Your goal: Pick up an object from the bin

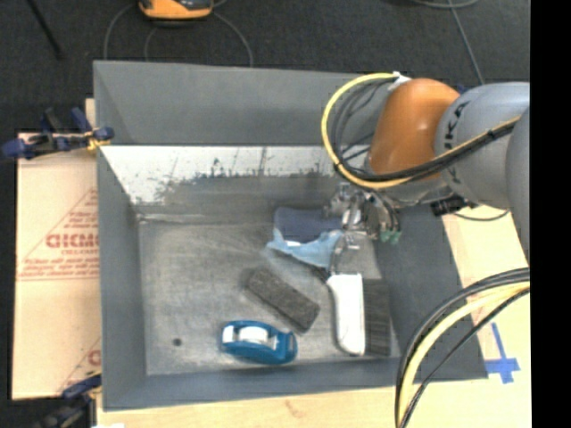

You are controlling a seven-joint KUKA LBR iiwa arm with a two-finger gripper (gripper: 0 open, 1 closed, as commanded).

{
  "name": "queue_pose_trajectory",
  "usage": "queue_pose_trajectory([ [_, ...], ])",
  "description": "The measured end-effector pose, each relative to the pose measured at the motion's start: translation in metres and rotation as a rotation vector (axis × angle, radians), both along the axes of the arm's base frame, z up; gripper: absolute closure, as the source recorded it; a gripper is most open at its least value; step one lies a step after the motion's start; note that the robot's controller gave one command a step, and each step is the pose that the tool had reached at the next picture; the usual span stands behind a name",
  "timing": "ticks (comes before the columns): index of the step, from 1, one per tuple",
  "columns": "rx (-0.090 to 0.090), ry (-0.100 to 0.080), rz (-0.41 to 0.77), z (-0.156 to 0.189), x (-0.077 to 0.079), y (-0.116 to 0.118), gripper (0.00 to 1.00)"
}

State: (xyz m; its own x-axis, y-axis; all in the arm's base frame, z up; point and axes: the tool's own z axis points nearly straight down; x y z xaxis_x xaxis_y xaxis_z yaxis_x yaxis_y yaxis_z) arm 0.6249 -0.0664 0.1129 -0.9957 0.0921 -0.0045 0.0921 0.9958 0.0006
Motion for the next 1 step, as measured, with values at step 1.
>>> queue_pose_trajectory([
  [1,0.0,0.001,0.014,0.0093,-0.0005,0.0261,0.0],
])
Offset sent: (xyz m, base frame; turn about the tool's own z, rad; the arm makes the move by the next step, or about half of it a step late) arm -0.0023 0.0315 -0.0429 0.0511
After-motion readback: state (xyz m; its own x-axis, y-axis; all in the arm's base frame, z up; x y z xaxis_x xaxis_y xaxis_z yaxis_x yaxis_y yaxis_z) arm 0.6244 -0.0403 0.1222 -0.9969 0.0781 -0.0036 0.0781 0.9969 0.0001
